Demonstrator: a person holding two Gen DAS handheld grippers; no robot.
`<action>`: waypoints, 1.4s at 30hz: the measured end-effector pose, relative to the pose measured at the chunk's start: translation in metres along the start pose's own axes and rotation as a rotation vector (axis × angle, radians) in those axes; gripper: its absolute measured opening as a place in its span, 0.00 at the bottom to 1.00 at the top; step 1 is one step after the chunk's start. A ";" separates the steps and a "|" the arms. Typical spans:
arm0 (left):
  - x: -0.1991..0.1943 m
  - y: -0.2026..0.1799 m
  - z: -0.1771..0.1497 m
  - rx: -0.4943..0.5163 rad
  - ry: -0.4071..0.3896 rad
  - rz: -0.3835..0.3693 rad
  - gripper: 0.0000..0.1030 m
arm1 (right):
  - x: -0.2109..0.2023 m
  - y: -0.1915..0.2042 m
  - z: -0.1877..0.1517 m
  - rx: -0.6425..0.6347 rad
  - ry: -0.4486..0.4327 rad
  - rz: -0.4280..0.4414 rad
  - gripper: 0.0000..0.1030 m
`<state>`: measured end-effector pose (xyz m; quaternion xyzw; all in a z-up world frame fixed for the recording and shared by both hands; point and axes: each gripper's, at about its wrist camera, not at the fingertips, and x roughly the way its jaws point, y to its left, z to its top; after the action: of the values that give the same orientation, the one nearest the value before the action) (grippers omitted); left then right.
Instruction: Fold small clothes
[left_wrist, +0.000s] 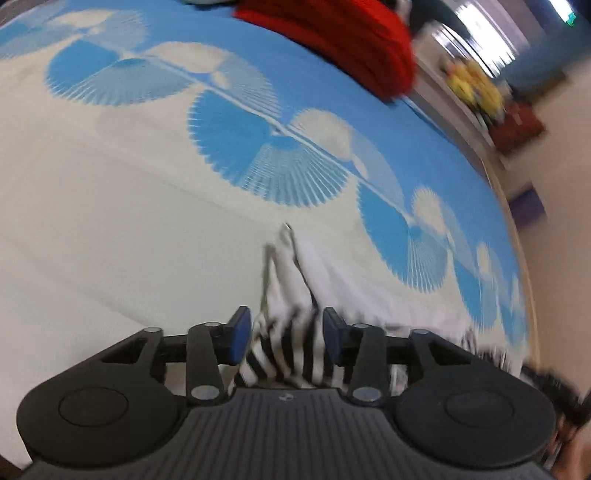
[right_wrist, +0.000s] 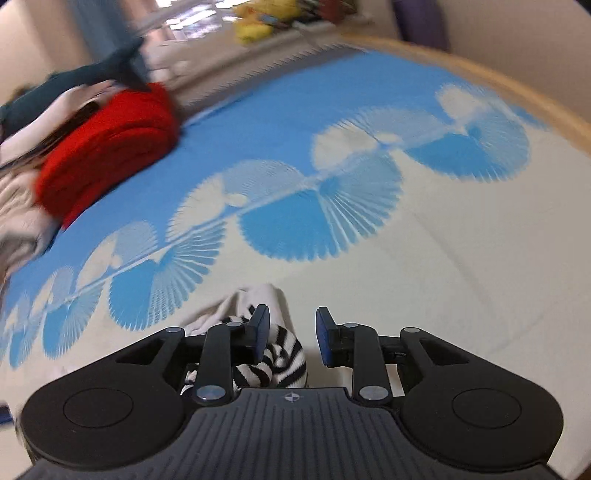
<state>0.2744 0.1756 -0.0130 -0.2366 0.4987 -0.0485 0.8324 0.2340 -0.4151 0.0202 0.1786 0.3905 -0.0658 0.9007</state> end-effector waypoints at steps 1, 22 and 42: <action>-0.001 -0.004 -0.002 0.043 0.007 0.009 0.64 | -0.001 0.003 -0.002 -0.048 -0.007 0.004 0.30; 0.060 -0.068 -0.027 0.364 -0.016 0.148 0.83 | 0.034 0.063 -0.059 -0.723 -0.037 -0.082 0.56; 0.091 -0.046 0.050 0.140 -0.205 0.166 0.04 | 0.101 0.101 0.026 -0.335 -0.256 -0.067 0.01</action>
<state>0.3693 0.1232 -0.0471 -0.1399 0.4244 0.0101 0.8945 0.3474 -0.3291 -0.0093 0.0033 0.2840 -0.0521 0.9574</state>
